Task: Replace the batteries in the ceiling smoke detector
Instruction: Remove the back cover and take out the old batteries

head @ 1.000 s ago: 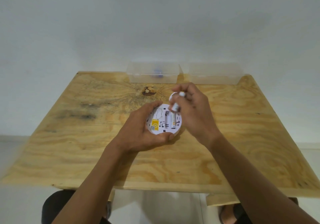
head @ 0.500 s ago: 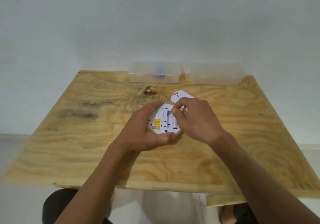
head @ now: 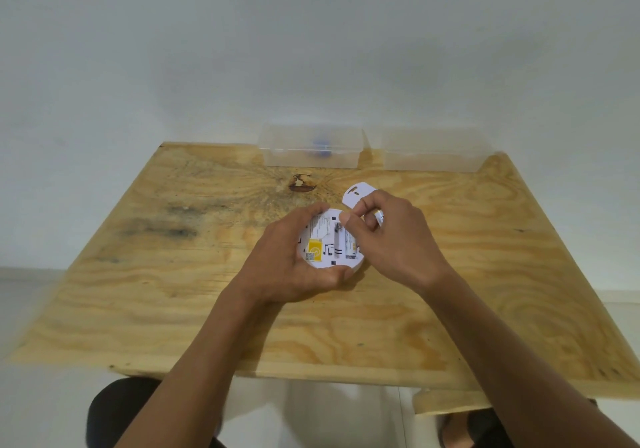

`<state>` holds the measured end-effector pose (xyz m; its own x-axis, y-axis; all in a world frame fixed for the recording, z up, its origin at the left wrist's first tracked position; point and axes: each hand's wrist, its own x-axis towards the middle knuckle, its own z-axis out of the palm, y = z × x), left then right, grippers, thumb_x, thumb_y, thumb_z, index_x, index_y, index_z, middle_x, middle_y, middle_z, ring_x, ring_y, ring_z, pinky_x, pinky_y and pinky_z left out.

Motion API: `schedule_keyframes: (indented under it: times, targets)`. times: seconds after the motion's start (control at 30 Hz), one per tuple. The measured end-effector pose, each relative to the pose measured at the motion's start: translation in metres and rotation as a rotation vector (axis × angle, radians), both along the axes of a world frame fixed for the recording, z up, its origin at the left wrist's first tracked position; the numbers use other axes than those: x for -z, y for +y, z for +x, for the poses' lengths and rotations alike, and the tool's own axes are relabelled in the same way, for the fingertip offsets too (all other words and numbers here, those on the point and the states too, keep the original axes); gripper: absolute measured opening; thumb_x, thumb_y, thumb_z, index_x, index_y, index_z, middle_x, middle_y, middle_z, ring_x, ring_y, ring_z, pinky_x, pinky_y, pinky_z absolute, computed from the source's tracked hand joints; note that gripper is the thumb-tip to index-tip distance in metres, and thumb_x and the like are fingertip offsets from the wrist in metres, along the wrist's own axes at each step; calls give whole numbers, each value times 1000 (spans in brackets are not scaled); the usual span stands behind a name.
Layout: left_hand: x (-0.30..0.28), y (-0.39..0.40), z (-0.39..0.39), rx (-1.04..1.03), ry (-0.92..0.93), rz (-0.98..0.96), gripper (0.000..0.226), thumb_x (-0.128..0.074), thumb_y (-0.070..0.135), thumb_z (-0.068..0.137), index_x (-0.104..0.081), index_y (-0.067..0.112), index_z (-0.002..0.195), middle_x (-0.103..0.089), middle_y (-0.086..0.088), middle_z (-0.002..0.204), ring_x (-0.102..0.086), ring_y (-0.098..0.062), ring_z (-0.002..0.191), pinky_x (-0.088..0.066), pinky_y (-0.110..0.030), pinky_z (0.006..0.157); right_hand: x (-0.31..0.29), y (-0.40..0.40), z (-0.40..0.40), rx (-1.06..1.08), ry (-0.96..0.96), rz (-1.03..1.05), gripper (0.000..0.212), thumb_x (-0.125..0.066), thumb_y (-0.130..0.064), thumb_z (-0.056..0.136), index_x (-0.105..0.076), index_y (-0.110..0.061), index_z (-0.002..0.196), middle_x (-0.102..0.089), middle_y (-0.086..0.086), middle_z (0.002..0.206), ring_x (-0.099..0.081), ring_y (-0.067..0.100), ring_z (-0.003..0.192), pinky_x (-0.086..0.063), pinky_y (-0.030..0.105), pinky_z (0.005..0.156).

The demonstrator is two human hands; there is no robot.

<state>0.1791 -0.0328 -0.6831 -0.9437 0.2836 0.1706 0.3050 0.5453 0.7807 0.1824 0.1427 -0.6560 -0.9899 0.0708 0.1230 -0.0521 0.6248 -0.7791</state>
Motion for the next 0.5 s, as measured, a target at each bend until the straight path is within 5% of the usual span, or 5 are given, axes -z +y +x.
schedule_keyframes:
  times: [0.3,0.5]
  targets:
    - [1,-1,0,-2,-4,7,100,-77,58,51,-53,16,139,-67,8,124,-65,-6,112,-54,-29,94,6,-3,5,-77,47,-110,10,-61,-29,96,-55,-22,101,-69,-5,84,-60,-2,66,-42,9,55]
    - [4,-4,-1,0,-17,-15,102,-76,61,51,-52,20,141,-64,10,127,-62,-4,113,-52,-23,94,-1,1,-6,112,-152,-749,19,-51,-31,101,-68,-23,102,-59,-5,74,-50,10,59,-43,28,53]
